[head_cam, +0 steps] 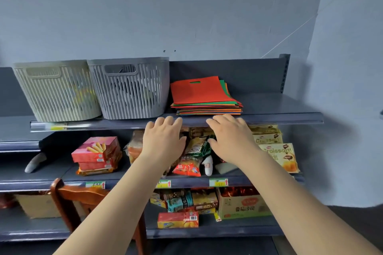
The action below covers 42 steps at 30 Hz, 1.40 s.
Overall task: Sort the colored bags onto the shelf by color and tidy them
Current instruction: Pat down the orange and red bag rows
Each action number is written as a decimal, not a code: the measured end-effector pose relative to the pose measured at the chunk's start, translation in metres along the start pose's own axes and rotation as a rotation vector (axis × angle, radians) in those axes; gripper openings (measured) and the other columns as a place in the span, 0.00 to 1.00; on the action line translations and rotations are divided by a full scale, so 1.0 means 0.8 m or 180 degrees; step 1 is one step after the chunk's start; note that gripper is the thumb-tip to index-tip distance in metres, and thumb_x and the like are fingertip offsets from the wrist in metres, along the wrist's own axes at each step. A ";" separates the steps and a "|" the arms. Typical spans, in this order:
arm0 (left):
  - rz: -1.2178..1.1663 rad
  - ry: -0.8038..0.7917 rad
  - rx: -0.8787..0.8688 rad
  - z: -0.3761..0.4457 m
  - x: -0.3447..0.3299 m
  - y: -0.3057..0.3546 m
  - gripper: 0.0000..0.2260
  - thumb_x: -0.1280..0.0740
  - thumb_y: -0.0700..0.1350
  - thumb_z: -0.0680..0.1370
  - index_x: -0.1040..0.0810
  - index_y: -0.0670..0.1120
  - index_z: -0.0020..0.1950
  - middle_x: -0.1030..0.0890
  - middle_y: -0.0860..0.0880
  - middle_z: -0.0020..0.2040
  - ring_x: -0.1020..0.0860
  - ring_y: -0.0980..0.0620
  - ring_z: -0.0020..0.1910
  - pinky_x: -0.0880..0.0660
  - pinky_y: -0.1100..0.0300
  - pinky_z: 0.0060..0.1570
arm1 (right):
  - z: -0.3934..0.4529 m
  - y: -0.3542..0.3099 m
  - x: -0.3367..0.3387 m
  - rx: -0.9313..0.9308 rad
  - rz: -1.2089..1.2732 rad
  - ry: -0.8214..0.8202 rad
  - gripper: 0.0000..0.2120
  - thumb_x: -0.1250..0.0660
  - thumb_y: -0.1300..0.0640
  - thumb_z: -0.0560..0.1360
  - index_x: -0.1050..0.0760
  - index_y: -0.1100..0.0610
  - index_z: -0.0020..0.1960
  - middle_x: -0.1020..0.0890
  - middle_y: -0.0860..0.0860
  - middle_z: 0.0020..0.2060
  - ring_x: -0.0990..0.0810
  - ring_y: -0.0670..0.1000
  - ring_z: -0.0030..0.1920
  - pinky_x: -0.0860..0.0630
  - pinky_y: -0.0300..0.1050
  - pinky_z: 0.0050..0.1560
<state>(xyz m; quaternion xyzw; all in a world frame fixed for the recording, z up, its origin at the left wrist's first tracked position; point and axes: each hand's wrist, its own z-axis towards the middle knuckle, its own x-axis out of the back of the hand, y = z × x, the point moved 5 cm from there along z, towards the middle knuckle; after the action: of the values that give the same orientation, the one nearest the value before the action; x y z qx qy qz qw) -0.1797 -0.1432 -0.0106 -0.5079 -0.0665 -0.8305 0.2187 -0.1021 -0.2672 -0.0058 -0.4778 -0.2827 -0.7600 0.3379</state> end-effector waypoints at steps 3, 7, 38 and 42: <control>-0.0083 -0.0003 -0.0033 0.043 -0.027 -0.010 0.22 0.44 0.55 0.80 0.39 0.50 0.72 0.31 0.51 0.68 0.34 0.48 0.67 0.38 0.54 0.64 | 0.043 0.016 -0.022 -0.0081 0.0066 -0.0029 0.25 0.43 0.48 0.80 0.42 0.53 0.74 0.34 0.49 0.70 0.39 0.52 0.71 0.40 0.50 0.68; -0.0134 -0.0056 -0.0061 0.090 -0.065 -0.017 0.20 0.44 0.54 0.80 0.36 0.48 0.70 0.30 0.51 0.67 0.33 0.48 0.66 0.37 0.54 0.63 | 0.093 0.041 -0.052 -0.0146 0.0214 -0.0009 0.24 0.42 0.48 0.80 0.39 0.53 0.73 0.33 0.48 0.70 0.37 0.52 0.70 0.40 0.49 0.68; -0.1260 -0.0116 0.0103 0.298 -0.197 -0.033 0.20 0.40 0.59 0.78 0.25 0.51 0.65 0.23 0.55 0.62 0.28 0.54 0.63 0.34 0.56 0.63 | 0.297 0.202 -0.156 0.0007 0.0757 -0.0674 0.22 0.45 0.37 0.77 0.27 0.45 0.66 0.22 0.45 0.61 0.25 0.51 0.60 0.26 0.49 0.57; -0.1469 0.0130 0.0080 0.302 -0.185 -0.037 0.19 0.39 0.57 0.78 0.25 0.50 0.65 0.23 0.54 0.62 0.27 0.52 0.61 0.33 0.57 0.60 | 0.294 0.204 -0.149 -0.0169 0.0421 -0.0237 0.19 0.49 0.42 0.81 0.24 0.50 0.57 0.20 0.48 0.43 0.23 0.54 0.44 0.30 0.45 0.41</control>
<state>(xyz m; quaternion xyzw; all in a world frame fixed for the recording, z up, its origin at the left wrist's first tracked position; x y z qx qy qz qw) 0.0615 0.0071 -0.0215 -0.4595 -0.1868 -0.8678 0.0305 0.1890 -0.1608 -0.0078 -0.5321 -0.2426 -0.7250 0.3639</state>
